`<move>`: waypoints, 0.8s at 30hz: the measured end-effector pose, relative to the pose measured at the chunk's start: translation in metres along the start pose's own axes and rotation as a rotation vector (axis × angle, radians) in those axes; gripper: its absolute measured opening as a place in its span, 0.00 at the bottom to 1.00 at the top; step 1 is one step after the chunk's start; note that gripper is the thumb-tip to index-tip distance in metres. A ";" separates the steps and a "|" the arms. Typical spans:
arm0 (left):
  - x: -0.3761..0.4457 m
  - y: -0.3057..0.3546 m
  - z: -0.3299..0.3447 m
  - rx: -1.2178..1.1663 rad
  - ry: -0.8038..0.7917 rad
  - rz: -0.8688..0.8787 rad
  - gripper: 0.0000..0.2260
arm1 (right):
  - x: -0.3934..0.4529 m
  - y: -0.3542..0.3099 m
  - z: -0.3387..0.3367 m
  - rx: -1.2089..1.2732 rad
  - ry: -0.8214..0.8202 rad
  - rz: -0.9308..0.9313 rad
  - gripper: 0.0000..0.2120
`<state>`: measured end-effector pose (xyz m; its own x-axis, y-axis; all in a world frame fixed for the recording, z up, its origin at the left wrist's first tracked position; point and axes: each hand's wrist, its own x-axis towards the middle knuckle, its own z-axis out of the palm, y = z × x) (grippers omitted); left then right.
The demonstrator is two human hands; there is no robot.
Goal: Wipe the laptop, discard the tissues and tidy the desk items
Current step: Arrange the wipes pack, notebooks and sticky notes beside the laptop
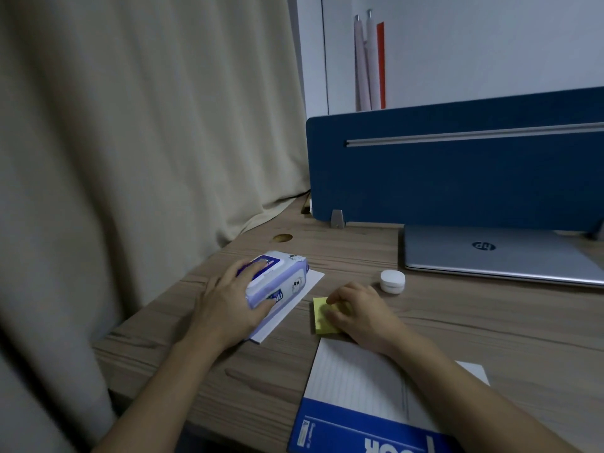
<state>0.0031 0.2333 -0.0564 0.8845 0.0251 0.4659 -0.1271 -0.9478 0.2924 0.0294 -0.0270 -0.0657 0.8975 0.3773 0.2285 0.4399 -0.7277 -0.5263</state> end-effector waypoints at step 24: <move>0.034 -0.092 -0.012 0.030 0.162 -0.386 0.30 | 0.002 0.006 0.003 -0.016 -0.005 -0.013 0.14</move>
<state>0.0391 0.3250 -0.0577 0.7823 0.4277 0.4528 0.2153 -0.8678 0.4478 0.0340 -0.0287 -0.0708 0.8917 0.3892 0.2311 0.4517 -0.7318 -0.5103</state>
